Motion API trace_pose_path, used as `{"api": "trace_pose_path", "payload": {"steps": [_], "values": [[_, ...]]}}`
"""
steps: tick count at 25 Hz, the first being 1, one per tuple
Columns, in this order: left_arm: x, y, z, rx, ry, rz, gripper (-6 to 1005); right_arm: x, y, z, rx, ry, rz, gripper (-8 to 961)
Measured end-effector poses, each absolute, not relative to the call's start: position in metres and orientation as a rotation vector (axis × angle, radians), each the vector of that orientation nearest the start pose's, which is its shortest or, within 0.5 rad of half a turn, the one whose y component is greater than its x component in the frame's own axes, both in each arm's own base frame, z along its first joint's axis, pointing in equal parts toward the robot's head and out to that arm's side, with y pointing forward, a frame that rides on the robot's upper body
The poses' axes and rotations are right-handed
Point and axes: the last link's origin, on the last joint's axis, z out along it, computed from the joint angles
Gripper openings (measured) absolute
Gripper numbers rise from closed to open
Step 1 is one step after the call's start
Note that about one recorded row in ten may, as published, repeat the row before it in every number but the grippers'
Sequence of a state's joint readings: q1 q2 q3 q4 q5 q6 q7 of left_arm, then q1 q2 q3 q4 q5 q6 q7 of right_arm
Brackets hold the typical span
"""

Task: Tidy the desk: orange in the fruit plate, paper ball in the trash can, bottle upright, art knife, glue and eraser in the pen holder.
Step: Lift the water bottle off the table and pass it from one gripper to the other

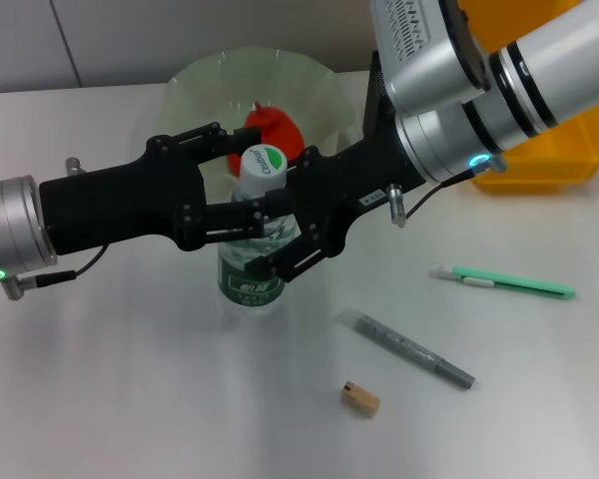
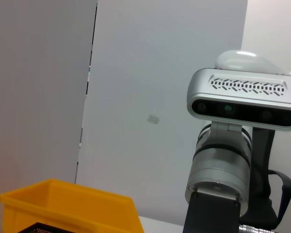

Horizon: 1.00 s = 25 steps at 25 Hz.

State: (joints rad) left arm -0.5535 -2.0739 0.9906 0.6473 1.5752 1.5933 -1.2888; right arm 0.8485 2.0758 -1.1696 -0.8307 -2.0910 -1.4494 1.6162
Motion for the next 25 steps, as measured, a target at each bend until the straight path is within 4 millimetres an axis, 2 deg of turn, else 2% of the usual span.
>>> {"api": "trace_pose_path", "payload": {"steps": [14, 25], "values": [[-0.1933, 0.3362, -0.0163, -2.798, -0.321, -1.024, 859, 0.1247, 0.3842, -0.0442, -3.098, 0.046, 0.177, 794], [-0.1928, 0.3363, -0.0149, -2.802, -0.34, -1.028, 859, 0.1242, 0.3846, -0.0443, -3.096, 0.047, 0.178, 794]]}}
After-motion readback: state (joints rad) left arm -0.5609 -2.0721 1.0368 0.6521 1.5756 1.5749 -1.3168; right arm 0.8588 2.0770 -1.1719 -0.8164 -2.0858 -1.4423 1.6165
